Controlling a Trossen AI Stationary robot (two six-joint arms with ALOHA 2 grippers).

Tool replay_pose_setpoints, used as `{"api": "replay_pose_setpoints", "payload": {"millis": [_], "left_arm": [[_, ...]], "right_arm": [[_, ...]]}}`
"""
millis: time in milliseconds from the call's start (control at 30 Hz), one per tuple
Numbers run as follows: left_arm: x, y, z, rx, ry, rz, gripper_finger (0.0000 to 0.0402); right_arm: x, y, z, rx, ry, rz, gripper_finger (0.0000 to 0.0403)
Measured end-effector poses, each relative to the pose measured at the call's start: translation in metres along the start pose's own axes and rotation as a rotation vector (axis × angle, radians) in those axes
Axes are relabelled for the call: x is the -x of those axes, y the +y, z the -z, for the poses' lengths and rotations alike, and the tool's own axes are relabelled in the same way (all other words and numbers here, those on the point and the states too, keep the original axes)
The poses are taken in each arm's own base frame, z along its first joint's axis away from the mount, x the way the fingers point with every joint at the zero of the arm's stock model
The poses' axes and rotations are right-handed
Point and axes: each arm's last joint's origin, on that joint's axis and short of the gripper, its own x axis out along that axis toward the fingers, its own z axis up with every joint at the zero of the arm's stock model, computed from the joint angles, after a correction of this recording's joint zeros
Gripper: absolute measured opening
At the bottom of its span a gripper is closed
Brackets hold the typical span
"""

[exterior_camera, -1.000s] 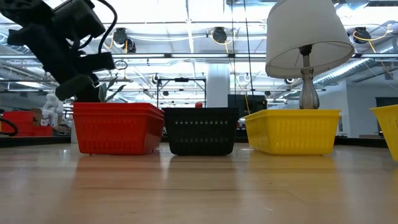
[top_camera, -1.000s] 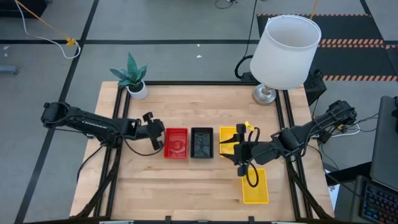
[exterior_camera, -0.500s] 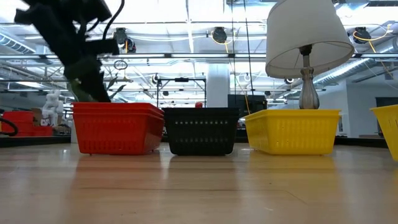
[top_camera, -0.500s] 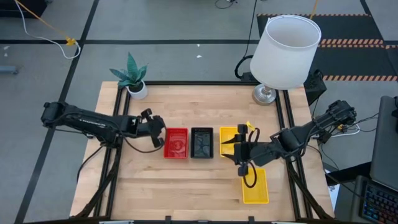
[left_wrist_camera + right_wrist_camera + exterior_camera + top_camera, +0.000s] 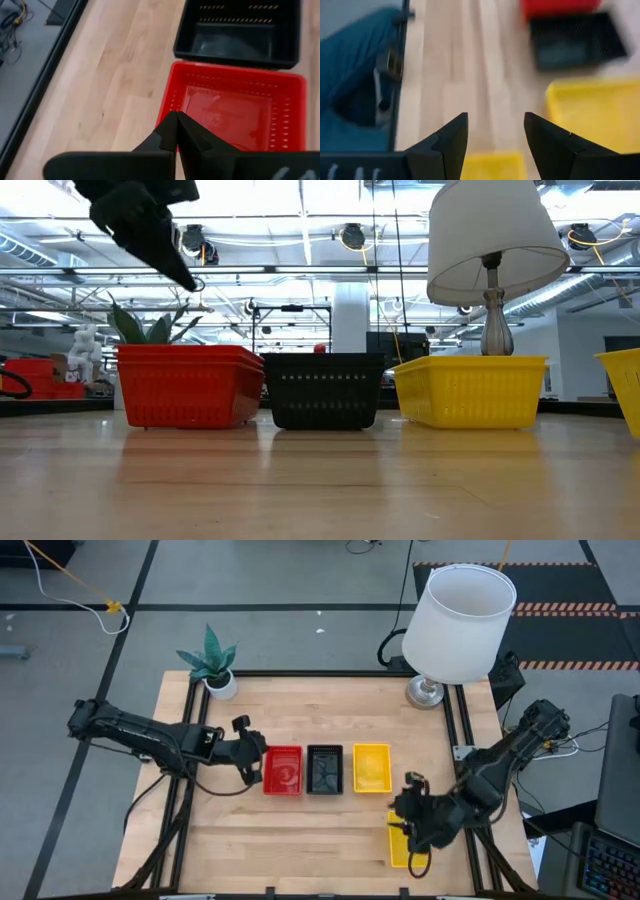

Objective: Stack baskets by color
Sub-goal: Stack the bottom yellow bin on top of the top yellow bin

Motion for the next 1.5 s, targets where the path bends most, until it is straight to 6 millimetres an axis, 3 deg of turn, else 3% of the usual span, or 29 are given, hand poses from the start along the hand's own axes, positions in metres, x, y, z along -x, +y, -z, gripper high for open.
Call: {"api": "replay_pose_setpoints", "payload": {"millis": [500,733,1033,1267,1500], "left_arm": [[0.006,-0.003,0.0,-0.039,0.017,0.013,0.0019],[0.006,-0.003,0.0,-0.038,0.016,0.013,0.0003],[0.006,-0.003,0.0,-0.037,0.015,0.013,0.0027],[0.006,-0.004,-0.001,-0.032,0.012,0.02,0.0011],[0.006,-0.004,-0.001,-0.032,0.009,0.042,0.0006]], "right_arm": [[-0.059,0.064,0.062,-0.122,0.501,-0.095,0.0189],[-0.08,0.07,0.077,-0.111,0.586,-0.025,0.0189],[-0.081,0.073,0.079,-0.077,0.586,-0.039,0.0187],[-0.084,0.073,0.08,-0.069,0.57,-0.063,0.0158],[-0.099,0.068,0.098,-0.081,0.592,-0.123,0.0138]]}}
